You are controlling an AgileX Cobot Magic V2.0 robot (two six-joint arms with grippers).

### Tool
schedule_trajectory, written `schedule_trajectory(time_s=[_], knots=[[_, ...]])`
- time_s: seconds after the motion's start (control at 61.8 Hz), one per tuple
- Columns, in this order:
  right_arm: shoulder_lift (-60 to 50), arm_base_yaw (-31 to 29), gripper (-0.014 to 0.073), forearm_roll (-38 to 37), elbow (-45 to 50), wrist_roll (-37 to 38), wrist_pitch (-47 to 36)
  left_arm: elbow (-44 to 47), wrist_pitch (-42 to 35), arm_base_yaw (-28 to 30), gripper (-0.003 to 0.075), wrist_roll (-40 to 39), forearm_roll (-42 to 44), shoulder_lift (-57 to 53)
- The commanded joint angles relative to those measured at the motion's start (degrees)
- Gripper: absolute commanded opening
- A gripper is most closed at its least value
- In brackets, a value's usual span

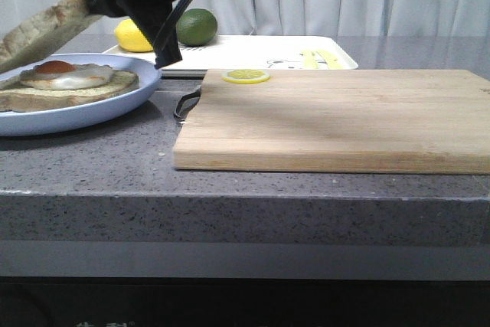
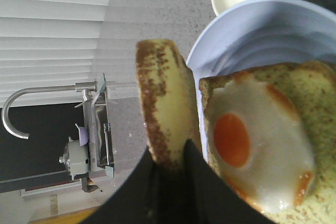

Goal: Place bread and move sandwich to tray
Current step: 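Lower the bread onto the egg toast and open the right gripper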

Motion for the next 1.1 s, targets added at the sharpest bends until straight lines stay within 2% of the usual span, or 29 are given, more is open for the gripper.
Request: schedule_trajectory(time_s=[0.0, 0.146, 0.356, 0.47, 0.583, 0.793, 1.085], knots=[[-3.0, 0.0, -0.0036, 6.2, -2.0, -0.1, 1.5, -2.1, -4.5, 0.0, 0.0459, 0.0, 0.1, 0.5], [-3.0, 0.0, 0.0007, 6.1, -2.0, -0.1, 1.5, -2.1, -4.5, 0.0, 0.0459, 0.0, 0.1, 0.5], [-3.0, 0.0, 0.0217, 4.3, -1.9, -0.1, 1.4, -2.1, -4.5, 0.0, 0.0459, 0.0, 0.1, 0.5], [-3.0, -0.1, 0.0322, -0.8, -1.8, -0.2, 1.4, -2.1, -4.5, 0.0, 0.0459, 0.0, 0.1, 0.5], [-3.0, -0.2, 0.0381, -8.2, -1.8, -0.2, 2.9, -2.1, -4.5, 0.0, 0.0459, 0.0, 0.1, 0.5], [-3.0, -2.0, 0.0405, -21.9, -1.8, -0.2, 9.4, -2.1, -4.5, 0.0, 0.0459, 0.0, 0.1, 0.5], [-4.6, -9.5, 0.0402, -33.1, -1.8, -0.1, 23.9, -2.1, -4.5, 0.0, 0.0459, 0.0, 0.1, 0.5]])
